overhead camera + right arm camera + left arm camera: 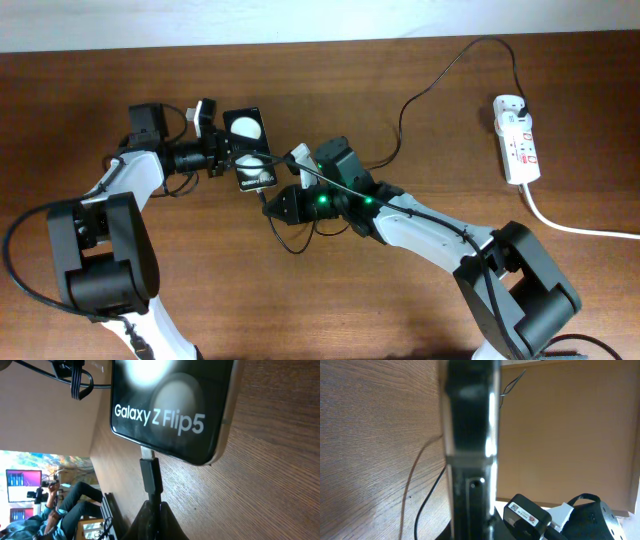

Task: Plug charger to phone and switch on socket
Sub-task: 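Push the cable plug into the phone's bottom port with the right gripper, then release the cable and lower the phone toward the table with the left gripper, then move the right gripper to the power strip's orange switch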

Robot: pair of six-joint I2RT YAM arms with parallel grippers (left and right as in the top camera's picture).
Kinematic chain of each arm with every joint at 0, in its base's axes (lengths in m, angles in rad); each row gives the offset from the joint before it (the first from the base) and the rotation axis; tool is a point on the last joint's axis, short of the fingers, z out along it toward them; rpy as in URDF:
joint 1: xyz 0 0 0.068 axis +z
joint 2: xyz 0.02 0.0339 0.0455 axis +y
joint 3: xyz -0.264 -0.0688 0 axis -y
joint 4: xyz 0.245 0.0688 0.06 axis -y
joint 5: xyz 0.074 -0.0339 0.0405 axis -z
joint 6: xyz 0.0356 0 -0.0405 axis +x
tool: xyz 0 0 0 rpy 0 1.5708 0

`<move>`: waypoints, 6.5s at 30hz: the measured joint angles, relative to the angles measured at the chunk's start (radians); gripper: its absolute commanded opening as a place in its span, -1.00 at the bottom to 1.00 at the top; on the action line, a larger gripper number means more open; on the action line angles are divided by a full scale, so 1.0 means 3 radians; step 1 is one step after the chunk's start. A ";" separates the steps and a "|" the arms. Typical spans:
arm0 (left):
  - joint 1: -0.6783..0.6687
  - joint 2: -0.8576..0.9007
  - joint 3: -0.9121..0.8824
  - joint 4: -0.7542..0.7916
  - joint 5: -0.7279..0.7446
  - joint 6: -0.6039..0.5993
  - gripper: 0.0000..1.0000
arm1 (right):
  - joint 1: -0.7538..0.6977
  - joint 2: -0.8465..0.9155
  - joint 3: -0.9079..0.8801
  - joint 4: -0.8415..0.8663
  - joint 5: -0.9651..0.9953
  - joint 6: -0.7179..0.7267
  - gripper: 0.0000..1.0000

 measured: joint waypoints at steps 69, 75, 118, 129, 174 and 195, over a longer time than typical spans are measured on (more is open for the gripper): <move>-0.0933 0.0009 -0.0009 -0.0491 -0.2894 -0.0090 -0.19 | -0.0593 -0.0524 -0.0015 -0.2815 0.1710 -0.0643 0.97; -0.0933 0.0009 -0.0009 -0.0492 -0.2918 -0.0090 -0.09 | -0.0593 -0.0524 -0.0015 -0.2815 0.1710 -0.0642 0.97; -0.0562 -0.0039 0.0041 -0.0507 -0.2825 -0.0090 0.98 | -0.0628 -0.0523 0.0060 -0.2873 0.1638 -0.0640 0.97; -0.0561 -0.0046 0.0047 -0.0526 -0.2856 -0.0089 0.98 | -0.2211 -0.0542 0.1704 -0.4261 0.2266 -0.0642 0.97; -0.0561 -0.0046 0.0048 -0.0525 -0.2857 -0.0089 0.99 | -0.3433 0.1073 0.1734 -0.2483 0.2988 -0.0064 0.97; -0.0561 -0.0046 0.0048 -0.0525 -0.2857 -0.0089 0.99 | -0.3510 0.1066 0.1751 -0.2536 0.2663 -0.0309 0.97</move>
